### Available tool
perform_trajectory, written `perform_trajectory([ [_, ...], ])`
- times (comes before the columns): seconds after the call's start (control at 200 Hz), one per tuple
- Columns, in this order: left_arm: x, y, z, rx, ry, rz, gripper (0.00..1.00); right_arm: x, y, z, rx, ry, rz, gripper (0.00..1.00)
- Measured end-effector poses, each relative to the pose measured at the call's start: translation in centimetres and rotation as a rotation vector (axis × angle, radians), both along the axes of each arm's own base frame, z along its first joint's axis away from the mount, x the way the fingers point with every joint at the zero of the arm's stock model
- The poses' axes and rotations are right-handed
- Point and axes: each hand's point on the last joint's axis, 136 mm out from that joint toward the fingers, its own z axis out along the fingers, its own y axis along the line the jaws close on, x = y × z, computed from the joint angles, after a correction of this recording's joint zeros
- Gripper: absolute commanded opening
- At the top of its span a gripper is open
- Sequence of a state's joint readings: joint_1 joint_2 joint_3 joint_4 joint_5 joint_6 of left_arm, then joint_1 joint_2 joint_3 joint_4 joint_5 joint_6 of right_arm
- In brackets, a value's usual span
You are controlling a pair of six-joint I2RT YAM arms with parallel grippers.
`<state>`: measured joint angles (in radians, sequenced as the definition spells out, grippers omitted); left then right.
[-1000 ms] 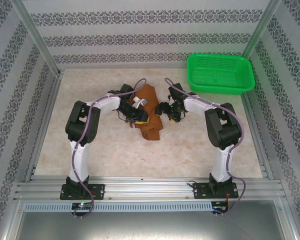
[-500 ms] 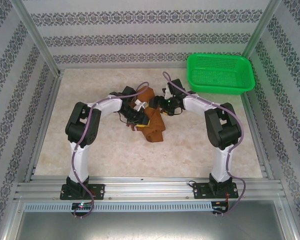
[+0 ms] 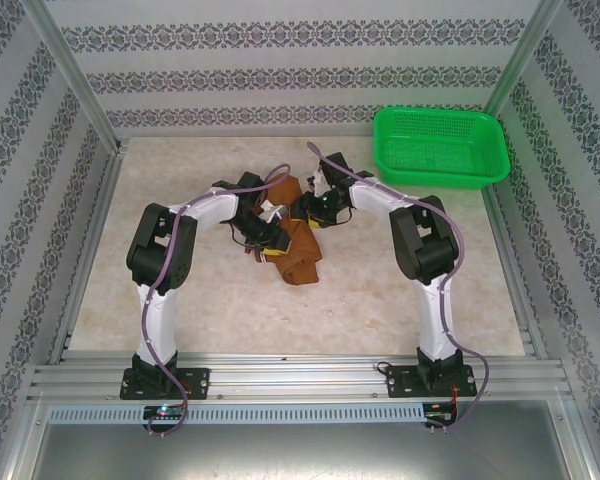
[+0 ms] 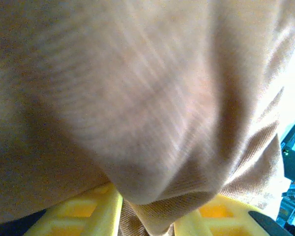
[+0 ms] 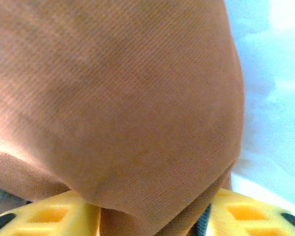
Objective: Roll up the long pants
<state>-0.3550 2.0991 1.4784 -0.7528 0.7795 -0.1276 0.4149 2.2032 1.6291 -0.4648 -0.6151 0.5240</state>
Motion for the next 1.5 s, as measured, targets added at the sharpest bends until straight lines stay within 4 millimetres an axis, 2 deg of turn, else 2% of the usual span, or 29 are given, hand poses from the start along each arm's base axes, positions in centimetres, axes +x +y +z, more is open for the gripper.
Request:
perform_trajectory([
  [0.025,-0.1,0.1,-0.1,0.006,0.0,-0.003,0.32,0.0,0.1,-0.2,-0.002,0.004,0.001,0.47],
  [0.045,-0.1,0.2,-0.1,0.01,-0.001,-0.005,0.32,0.0,0.1,-0.3,0.0,0.006,0.003,0.42],
  [0.1,0.0,0.4,-0.1,0.031,-0.007,-0.01,0.3,0.0,0.1,-0.3,-0.001,0.007,0.004,0.0],
  [0.32,0.2,1.9,-0.1,0.146,-0.024,-0.023,0.28,-0.7,0.0,-0.2,0.031,-0.005,-0.023,0.0],
  [0.545,0.3,3.0,-0.1,0.237,0.009,-0.061,0.26,-3.9,-1.6,-0.2,0.048,-0.021,-0.097,0.0],
  [0.639,0.3,3.4,-0.1,0.27,0.024,-0.078,0.25,-5.2,-1.8,-0.1,0.039,-0.031,-0.122,0.0],
  [0.664,0.3,3.6,-0.1,0.28,0.029,-0.081,0.25,-5.5,-1.7,-0.1,0.035,-0.034,-0.128,0.09],
  [0.699,0.3,3.8,-0.1,0.294,0.036,-0.088,0.23,-5.9,-1.6,-0.1,0.027,-0.039,-0.133,0.34],
  [0.754,0.4,4.0,-0.1,0.313,0.046,-0.097,0.21,-6.3,-1.5,0.0,0.011,-0.051,-0.14,0.55],
  [0.784,0.5,4.1,-0.1,0.321,0.046,-0.103,0.2,-6.8,-1.5,0.0,0.002,-0.053,-0.137,0.72],
  [0.814,0.6,4.2,-0.2,0.326,0.046,-0.107,0.2,-7.3,-1.6,0.1,-0.016,-0.063,-0.138,0.93],
  [0.824,0.6,4.3,-0.2,0.327,0.047,-0.108,0.19,-7.4,-1.7,0.1,-0.022,-0.066,-0.14,0.97],
  [0.889,0.7,4.6,-0.2,0.336,0.039,-0.118,0.17,-8.6,-2.3,0.7,-0.061,-0.086,-0.147,0.98],
  [0.949,0.8,4.7,-0.2,0.341,0.03,-0.125,0.08,-9.7,-3.0,1.5,-0.083,-0.1,-0.141,0.98],
  [1.029,0.9,4.8,-0.1,0.34,0.017,-0.129,0.0,-9.8,-3.4,2.6,-0.09,-0.126,-0.141,0.98],
  [1.219,1.0,4.8,-0.1,0.323,0.006,-0.133,0.0,-6.1,-4.0,3.4,-0.115,-0.169,-0.168,0.98],
  [1.354,1.0,4.8,-0.1,0.312,0.009,-0.131,0.0,-3.8,-3.9,2.2,-0.137,-0.163,-0.176,0.98],
  [1.504,1.0,4.7,-0.1,0.304,0.009,-0.131,0.0,-2.4,-3.4,0.6,-0.157,-0.144,-0.166,0.98],
])
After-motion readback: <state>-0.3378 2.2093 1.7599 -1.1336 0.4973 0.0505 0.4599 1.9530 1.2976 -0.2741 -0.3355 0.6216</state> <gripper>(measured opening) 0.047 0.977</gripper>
